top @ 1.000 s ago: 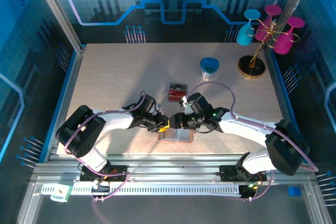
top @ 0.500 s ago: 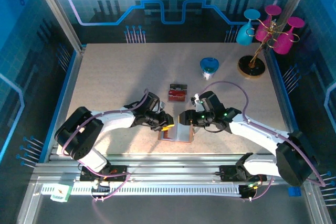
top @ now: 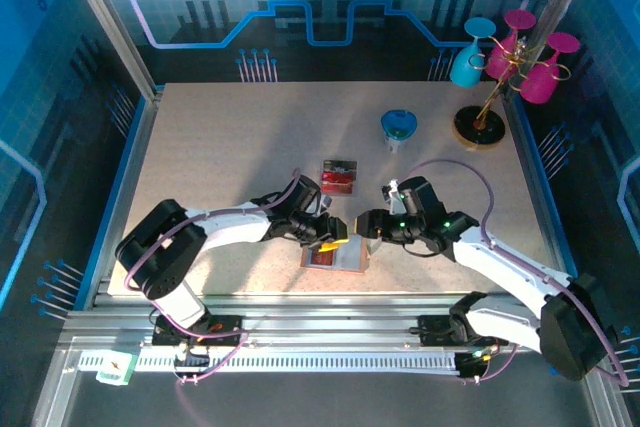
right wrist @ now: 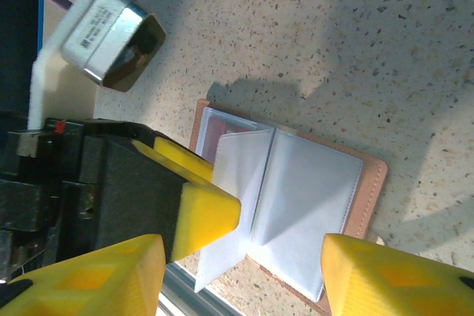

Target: Take the credit cards out of the card holder

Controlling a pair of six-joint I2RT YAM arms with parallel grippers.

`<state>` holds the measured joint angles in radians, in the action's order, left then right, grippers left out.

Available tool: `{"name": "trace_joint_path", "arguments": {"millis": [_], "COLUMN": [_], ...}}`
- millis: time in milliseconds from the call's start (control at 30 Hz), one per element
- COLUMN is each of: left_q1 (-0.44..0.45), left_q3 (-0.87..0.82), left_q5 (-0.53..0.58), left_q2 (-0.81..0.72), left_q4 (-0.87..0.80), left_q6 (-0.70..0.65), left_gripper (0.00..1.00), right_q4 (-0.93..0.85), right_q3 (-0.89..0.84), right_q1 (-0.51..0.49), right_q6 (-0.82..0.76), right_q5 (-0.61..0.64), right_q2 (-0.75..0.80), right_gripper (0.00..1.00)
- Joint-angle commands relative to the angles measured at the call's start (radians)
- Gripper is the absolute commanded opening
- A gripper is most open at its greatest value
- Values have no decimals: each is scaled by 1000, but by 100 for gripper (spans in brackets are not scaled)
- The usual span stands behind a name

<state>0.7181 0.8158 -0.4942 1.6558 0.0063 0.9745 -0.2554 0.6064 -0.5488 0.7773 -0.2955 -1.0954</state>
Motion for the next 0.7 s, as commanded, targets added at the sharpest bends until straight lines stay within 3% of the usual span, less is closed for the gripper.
{"name": "trace_joint_path", "arguments": {"millis": [0,333,667], "left_q1": [18,46,48], "left_q3": [35,54,46], "left_q5": [-6,-10,9], "left_q2": [32,100,82], "left_q4": [5,49,54], "left_q6": [22,49,52], "left_gripper": [43,53,56], "right_q4": [-34,-62,-80], "right_q3": [-19,-56,-63], "right_q1": [19,38,44], "right_q6": [-6,10,8], "right_q5": [5,12,-2], "right_q2": [38,79,75], "right_gripper": [59,59,57]}}
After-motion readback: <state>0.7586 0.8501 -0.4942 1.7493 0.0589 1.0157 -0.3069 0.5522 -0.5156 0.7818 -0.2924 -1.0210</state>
